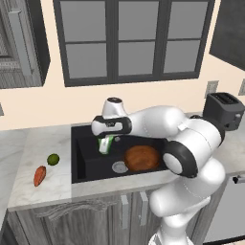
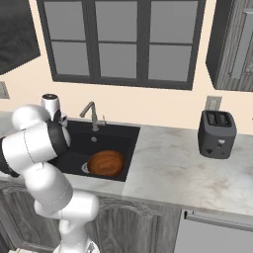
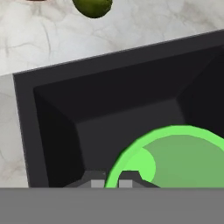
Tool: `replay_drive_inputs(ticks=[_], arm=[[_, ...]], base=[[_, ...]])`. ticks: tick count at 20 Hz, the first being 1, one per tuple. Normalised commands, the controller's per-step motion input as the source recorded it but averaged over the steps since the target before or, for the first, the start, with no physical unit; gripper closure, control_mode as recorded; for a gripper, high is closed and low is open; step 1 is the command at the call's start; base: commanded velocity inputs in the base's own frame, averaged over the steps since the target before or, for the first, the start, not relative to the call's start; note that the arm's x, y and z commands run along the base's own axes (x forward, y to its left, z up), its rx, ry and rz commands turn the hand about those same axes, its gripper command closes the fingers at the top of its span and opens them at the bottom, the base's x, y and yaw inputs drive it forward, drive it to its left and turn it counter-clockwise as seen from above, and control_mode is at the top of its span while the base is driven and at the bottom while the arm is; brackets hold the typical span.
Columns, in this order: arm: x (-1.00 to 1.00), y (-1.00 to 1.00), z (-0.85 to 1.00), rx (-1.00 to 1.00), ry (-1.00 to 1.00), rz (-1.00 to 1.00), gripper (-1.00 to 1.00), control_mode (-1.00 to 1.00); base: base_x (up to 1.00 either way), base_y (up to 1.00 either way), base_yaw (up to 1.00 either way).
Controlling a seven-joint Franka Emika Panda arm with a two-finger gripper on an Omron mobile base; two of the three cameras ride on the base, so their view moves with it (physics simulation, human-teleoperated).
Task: Remove the lime and sweet potato from the sink. Then move the bowl and cup from the counter to the sink for washing.
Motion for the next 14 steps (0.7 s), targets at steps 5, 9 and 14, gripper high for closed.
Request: replay_drive_inputs(ticks=[5, 9, 14], arm=[[0.23, 0.09, -0.18, -0.07, -0.08, -0.03, 1.00, -1.00], [0.19, 0.12, -0.17, -0.08, -0.08, -0.05, 1.00, -1.00], [0.16, 0.06, -0.17, -0.05, -0.02, -0.04, 1.00, -1.00]], base=[[0.00, 0.00, 0.00], [0.00, 0.00, 0.00], [0.00, 0.00, 0.00]])
